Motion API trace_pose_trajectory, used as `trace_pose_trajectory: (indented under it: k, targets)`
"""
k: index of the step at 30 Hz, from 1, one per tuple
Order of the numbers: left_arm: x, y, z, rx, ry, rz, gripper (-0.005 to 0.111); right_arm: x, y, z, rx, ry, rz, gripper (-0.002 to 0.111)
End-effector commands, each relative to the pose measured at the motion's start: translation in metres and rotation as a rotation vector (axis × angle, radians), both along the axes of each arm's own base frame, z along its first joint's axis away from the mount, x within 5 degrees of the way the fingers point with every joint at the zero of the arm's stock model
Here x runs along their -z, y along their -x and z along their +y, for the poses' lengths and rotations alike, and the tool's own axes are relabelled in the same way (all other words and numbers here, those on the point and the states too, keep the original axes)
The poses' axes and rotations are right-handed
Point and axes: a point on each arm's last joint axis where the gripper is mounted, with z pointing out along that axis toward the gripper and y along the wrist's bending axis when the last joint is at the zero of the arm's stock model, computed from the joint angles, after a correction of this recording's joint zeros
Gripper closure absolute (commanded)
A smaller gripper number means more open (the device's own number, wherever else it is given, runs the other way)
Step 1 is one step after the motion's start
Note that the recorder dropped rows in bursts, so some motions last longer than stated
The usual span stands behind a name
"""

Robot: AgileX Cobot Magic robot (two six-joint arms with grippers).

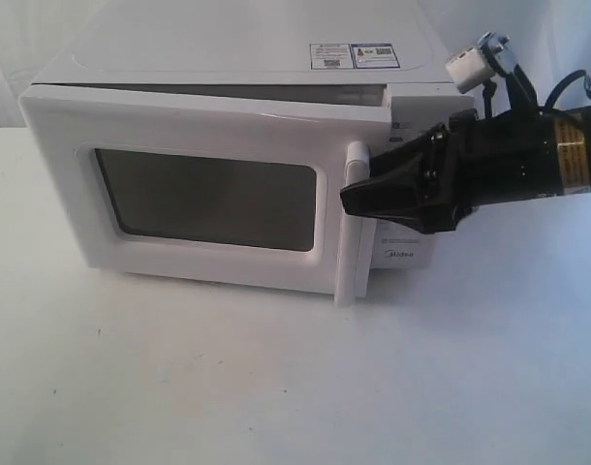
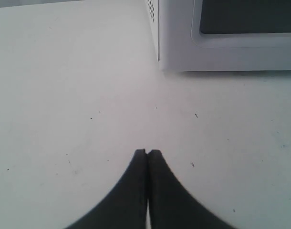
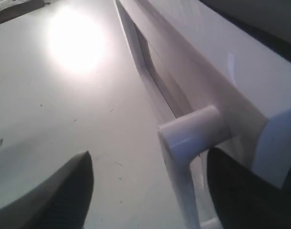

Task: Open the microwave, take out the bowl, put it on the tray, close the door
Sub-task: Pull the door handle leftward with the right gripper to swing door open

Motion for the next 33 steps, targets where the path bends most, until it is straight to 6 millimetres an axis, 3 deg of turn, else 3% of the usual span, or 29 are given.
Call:
trace_pose_trajectory:
  k: [1, 5, 11, 15, 17, 24, 28, 29, 33]
  targets:
    - [0.001, 0.0, 0.0, 0.0, 0.007, 0.001, 0.107, -0.015, 0.005, -0.005, 0.09, -0.011, -0.011, 0.042]
    - [0.001, 0.0, 0.0, 0.0, 0.007, 0.001, 0.107, -0.018, 0.009, -0.014, 0.147, -0.023, 0.005, 0.043]
    - [0.001, 0.0, 0.0, 0.0, 0.007, 0.001, 0.107, -0.012, 0.013, -0.035, 0.286, 0.005, 0.009, 0.055]
    - [0.001, 0.0, 0.0, 0.0, 0.007, 0.001, 0.107, -0.001, 0.001, -0.051, 0.477, 0.096, -0.005, 0.08]
    - [0.001, 0.0, 0.0, 0.0, 0.007, 0.001, 0.107, 0.007, -0.006, -0.046, 0.44, 0.124, -0.003, 0.107]
    - [0.001, 0.0, 0.0, 0.0, 0.007, 0.001, 0.107, 0.012, -0.018, -0.007, 0.302, 0.099, -0.091, 0.108]
    - [0.001, 0.0, 0.0, 0.0, 0.007, 0.001, 0.107, 0.014, -0.007, 0.008, 0.13, 0.121, -0.09, 0.108]
    - [0.001, 0.0, 0.0, 0.0, 0.007, 0.001, 0.107, 0.012, -0.001, 0.009, 0.122, 0.1, -0.022, 0.108]
    - [0.001, 0.0, 0.0, 0.0, 0.007, 0.001, 0.107, 0.006, -0.002, -0.011, 0.394, 0.195, -0.073, 0.108]
